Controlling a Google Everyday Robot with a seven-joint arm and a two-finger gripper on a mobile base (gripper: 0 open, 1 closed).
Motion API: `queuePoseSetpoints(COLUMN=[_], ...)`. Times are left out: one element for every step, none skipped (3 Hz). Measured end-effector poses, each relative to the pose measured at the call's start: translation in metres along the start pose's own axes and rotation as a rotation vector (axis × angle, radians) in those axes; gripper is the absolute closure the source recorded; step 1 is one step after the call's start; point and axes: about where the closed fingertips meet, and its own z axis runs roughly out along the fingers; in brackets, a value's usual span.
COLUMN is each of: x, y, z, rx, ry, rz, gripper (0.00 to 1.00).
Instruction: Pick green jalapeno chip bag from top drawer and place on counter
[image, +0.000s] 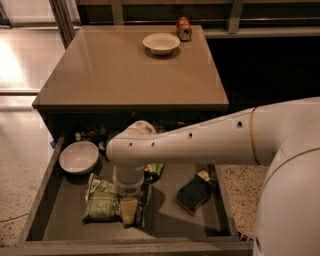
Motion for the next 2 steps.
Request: queuePoseSetpoints(x=[0.0000,0.0000], y=[0.0000,0.0000], z=[0.0000,0.0000], rx=[0.000,0.000], ry=[0.000,0.000], rz=[0.000,0.000], gripper=[0.55,0.86])
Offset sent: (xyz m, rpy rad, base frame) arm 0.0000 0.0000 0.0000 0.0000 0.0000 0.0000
